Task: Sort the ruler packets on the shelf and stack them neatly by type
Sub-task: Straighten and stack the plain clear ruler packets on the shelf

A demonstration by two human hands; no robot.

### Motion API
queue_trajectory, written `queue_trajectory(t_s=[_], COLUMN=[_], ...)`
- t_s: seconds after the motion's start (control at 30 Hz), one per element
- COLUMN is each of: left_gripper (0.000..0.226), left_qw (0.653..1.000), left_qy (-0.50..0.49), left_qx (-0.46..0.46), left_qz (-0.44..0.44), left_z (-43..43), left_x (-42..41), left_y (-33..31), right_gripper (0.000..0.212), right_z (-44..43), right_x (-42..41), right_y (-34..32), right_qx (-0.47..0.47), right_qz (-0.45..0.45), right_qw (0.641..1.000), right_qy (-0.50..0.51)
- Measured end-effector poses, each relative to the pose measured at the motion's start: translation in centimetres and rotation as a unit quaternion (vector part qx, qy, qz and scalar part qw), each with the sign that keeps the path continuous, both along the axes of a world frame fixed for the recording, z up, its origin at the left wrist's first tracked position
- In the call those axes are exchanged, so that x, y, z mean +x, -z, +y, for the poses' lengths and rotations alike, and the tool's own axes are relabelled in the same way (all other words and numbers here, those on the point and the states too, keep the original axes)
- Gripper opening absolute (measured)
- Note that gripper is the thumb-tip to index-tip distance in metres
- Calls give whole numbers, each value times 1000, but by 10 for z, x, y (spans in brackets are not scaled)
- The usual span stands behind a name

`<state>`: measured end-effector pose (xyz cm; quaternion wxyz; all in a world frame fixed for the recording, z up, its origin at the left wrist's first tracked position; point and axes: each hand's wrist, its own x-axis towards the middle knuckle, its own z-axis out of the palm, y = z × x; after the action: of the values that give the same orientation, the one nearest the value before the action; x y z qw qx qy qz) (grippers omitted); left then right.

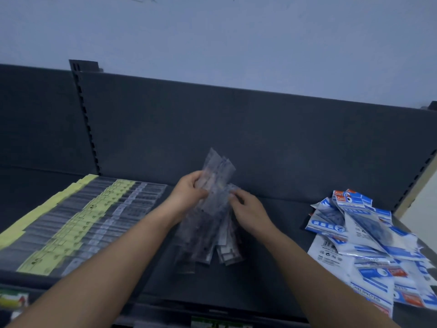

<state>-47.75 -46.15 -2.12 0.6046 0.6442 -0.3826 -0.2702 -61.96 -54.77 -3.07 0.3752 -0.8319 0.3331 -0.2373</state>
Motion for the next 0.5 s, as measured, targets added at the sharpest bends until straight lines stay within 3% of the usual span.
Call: queue_trajectory(t_s=[0.27,0.37,0.5], left_gripper=[42,41,55], left_qw=[984,978,978], left_qy=[65,101,113], left_qx=[-52,-32,-12], left_qz=[160,182,177], left_z=[-6,-5,-4], left_x=[-24,-28,-30], left_y=[-5,-3,-5], right_gripper=[22,25,24], right_z=[-10,-10,-16], right_x=[-2,-5,-9], right_y=[-8,-8,-5], right_qx=[222,228,216], right_qz=[-167,-200,-241], right_qw=[960,952,945], right_qy=[42,40,57])
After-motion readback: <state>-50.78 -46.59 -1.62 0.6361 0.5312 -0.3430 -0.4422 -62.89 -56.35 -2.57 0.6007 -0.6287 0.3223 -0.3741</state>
